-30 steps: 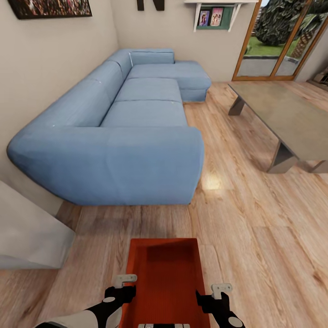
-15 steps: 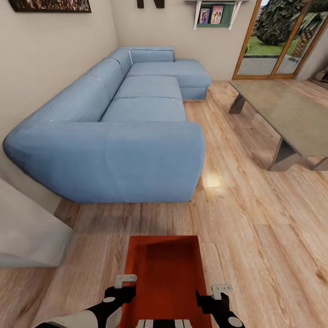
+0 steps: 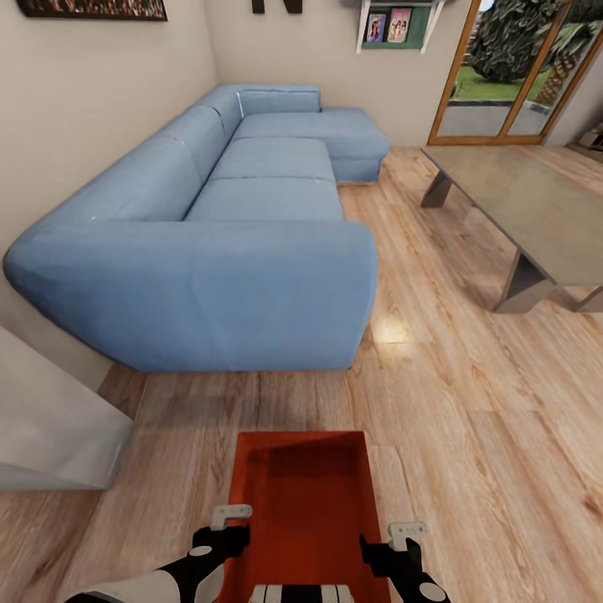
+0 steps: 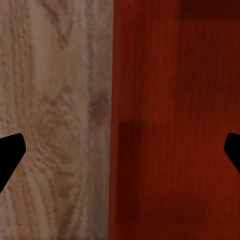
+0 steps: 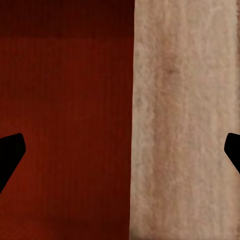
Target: Move the two storage containers from the living room to the garage. In the garage, place one container on the floor and stack the other container on top of it (either order is fine).
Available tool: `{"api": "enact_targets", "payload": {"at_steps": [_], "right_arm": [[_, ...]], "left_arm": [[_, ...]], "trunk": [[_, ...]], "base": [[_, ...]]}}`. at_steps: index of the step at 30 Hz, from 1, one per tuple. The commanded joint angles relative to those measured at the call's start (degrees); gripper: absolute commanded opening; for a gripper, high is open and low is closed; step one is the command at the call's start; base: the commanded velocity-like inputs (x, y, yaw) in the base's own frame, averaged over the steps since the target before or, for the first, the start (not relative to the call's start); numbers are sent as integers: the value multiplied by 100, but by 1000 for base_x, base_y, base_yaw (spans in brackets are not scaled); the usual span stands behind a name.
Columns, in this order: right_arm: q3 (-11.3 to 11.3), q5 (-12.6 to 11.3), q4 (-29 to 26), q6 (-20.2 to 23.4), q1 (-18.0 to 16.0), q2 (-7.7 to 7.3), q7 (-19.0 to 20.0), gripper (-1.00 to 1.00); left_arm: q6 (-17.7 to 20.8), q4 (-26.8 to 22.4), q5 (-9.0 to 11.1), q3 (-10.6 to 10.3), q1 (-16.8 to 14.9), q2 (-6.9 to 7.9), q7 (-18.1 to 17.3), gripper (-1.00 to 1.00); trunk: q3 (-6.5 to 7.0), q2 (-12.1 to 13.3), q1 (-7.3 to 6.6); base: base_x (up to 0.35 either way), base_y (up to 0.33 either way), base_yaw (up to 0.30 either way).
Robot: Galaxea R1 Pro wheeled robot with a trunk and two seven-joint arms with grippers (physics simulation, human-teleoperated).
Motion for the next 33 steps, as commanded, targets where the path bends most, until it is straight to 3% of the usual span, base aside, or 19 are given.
{"api": "enact_targets", "payload": {"at_steps": [1,30,33], "right_arm": [[10,-16,4,-19,-3,-1,0,100],[10,-42,102,-11,-3,2,-14,100],[10,-44,160,-10,-2,3,-170,100]], "left_arm": [[-41,25,47,-49,-9,-4,9,100],[-41,25,46,-58,-10,-8,17,100],[-41,25,45,-58,-10,-10,17,100]], "trunk": [[-22,-43,22],[-22,-43,22],[-22,-43,22]], "base": [[0,0,0],[0,0,0],[0,0,0]]}}
